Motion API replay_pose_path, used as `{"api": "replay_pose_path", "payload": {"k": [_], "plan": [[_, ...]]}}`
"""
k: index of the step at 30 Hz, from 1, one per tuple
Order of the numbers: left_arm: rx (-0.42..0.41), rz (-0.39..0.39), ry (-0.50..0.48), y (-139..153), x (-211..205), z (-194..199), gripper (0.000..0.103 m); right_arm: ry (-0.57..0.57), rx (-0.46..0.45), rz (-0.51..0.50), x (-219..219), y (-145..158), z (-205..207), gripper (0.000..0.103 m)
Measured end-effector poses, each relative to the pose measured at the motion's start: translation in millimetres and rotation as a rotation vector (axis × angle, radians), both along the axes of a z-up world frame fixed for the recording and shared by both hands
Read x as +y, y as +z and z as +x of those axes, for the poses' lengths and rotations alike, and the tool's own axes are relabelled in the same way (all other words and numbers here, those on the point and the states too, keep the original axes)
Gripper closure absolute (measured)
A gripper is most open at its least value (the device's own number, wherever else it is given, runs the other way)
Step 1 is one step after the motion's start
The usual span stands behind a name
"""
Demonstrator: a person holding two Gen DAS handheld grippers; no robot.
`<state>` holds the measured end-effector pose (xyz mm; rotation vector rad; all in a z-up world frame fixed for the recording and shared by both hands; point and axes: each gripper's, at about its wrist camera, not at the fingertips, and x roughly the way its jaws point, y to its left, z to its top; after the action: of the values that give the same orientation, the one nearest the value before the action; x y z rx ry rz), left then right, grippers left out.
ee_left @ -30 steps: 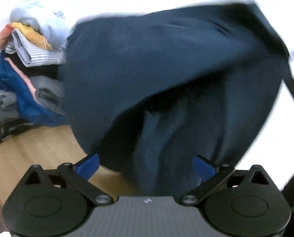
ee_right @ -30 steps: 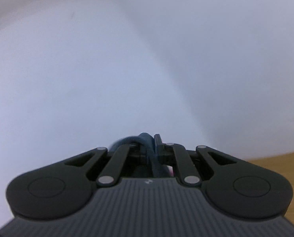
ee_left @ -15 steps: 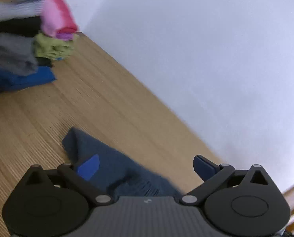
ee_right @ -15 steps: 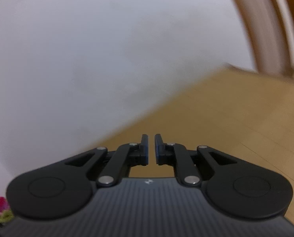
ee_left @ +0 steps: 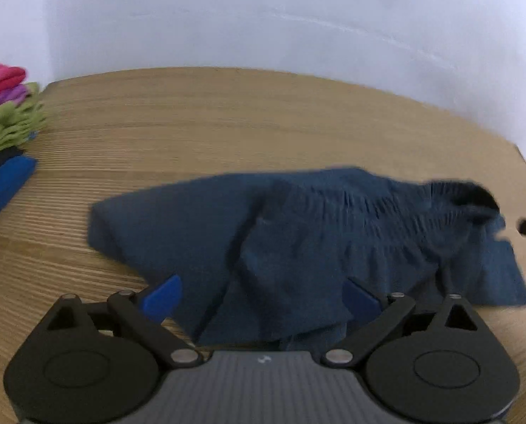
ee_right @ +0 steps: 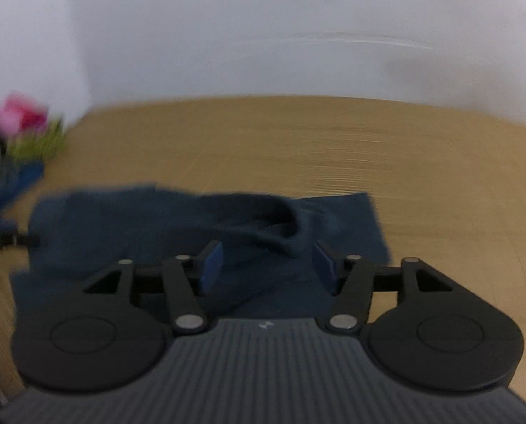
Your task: Fold clothes
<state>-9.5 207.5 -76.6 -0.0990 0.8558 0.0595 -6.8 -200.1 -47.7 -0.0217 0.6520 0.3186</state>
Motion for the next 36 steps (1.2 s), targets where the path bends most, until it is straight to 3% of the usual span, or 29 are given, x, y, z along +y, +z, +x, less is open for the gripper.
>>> {"api": "replay_pose_path", "payload": {"k": [4, 8, 16, 23, 25, 27, 28, 30, 33, 36], "plan": [[0.017, 0.038, 0.013, -8.0, -2.9, 8.7, 0.004, 0.046, 0.016, -0.087, 27.9, -12.0, 22.1, 0.044], [0.032, -0.002, -0.001, -14.3, 0.7, 25.9, 0.003, 0.009, 0.035, -0.072, 17.2, -20.4, 33.9, 0.044], [0.111, 0.039, -0.011, -22.3, -21.1, 59.3, 0.000, -0.027, 0.062, -0.092, 0.4, -32.9, 63.5, 0.044], [0.076, 0.050, -0.003, -25.1, -22.6, 60.1, 0.002, 0.034, 0.062, -0.093, 9.5, -44.7, 84.9, 0.044], [0.050, 0.062, -0.009, -22.5, -24.7, 57.2, 0.017, 0.047, 0.054, -0.095, 16.2, -45.6, 87.9, 0.044], [0.024, 0.076, -0.015, -16.8, -27.2, 51.9, 0.043, 0.047, 0.031, -0.084, 22.1, -41.9, 85.6, 0.044], [0.012, 0.073, -0.015, -15.2, -30.0, 51.7, 0.051, 0.047, 0.020, -0.079, 25.0, -40.0, 84.5, 0.047], [-0.012, 0.050, -0.004, -7.6, -29.7, 45.8, 0.075, 0.048, -0.003, -0.068, 30.9, -36.3, 82.3, 0.087], [-0.055, 0.050, 0.033, 8.6, -27.8, 37.0, 0.088, 0.052, -0.049, -0.040, 37.1, -25.9, 73.2, 0.089], [-0.115, 0.035, 0.077, 29.2, -15.7, 23.9, 0.094, 0.083, -0.106, 0.038, 36.4, 0.3, 45.9, 0.090]]}}
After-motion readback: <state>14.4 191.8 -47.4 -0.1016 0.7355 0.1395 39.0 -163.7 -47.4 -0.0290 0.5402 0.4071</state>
